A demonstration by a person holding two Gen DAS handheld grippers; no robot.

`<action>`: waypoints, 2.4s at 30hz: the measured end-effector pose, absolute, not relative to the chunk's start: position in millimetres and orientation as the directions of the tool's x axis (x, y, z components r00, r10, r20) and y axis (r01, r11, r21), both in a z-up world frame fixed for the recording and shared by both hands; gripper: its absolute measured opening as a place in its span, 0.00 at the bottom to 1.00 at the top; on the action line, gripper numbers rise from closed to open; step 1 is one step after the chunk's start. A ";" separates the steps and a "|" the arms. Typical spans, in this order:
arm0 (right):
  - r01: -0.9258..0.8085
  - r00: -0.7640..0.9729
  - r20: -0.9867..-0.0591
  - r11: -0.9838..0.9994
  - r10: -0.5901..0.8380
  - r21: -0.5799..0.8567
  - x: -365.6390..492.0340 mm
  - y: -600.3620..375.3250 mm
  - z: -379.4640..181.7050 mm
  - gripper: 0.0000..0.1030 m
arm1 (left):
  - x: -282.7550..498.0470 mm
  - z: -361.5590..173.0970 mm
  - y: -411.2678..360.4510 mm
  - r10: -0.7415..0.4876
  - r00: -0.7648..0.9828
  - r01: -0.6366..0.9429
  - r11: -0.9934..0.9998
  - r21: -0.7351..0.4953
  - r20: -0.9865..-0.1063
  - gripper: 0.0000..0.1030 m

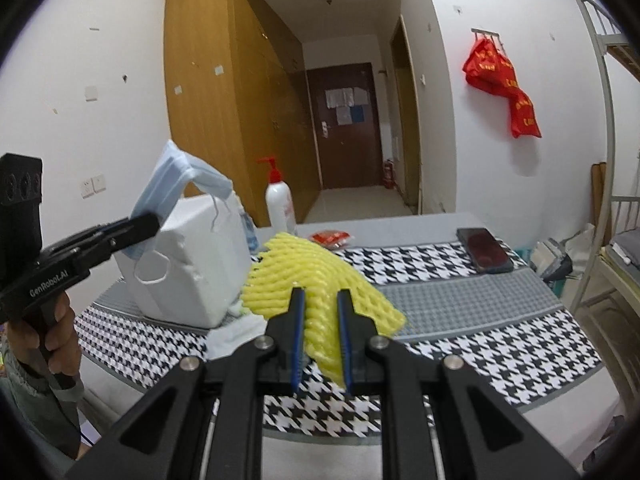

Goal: Organize soft objects
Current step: 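Carry the mask and the yellow net with both tools over the open foam box, then lower the mask into the foam box and open the left tool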

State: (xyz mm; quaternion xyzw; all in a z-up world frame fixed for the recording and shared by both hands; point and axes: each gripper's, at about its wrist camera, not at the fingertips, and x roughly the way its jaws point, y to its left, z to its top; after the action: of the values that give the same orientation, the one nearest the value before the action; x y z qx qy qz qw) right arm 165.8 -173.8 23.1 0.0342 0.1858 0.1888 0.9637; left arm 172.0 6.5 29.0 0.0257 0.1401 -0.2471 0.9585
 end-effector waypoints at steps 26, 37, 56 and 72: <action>-0.675 0.695 -0.251 0.732 0.674 0.092 181.8 -69.1 65.0 0.18 | 117.3 60.6 103.0 0.026 0.973 -0.027 1.000 -0.001 -0.230 0.13; -0.700 0.673 -0.263 0.710 0.691 0.074 195.1 -44.1 78.1 0.18 | 128.0 63.9 120.5 0.046 0.965 -0.052 0.998 -0.019 -0.258 0.13; -0.680 0.683 -0.301 0.730 0.665 0.072 233.9 -16.5 98.8 0.18 | 178.7 75.8 128.5 0.008 0.953 -0.012 1.000 -0.012 -0.302 0.13; -0.668 0.676 -0.342 0.739 0.652 0.090 265.9 -4.5 95.5 0.18 | 231.3 66.4 133.4 -0.028 0.925 0.023 1.000 -0.020 -0.379 0.13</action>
State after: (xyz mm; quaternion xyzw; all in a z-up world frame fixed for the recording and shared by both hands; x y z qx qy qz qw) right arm 265.9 -4.5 95.5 -0.0213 0.1786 0.3606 0.9152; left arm 231.3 133.4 66.4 -0.0074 0.1934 -0.0130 0.9810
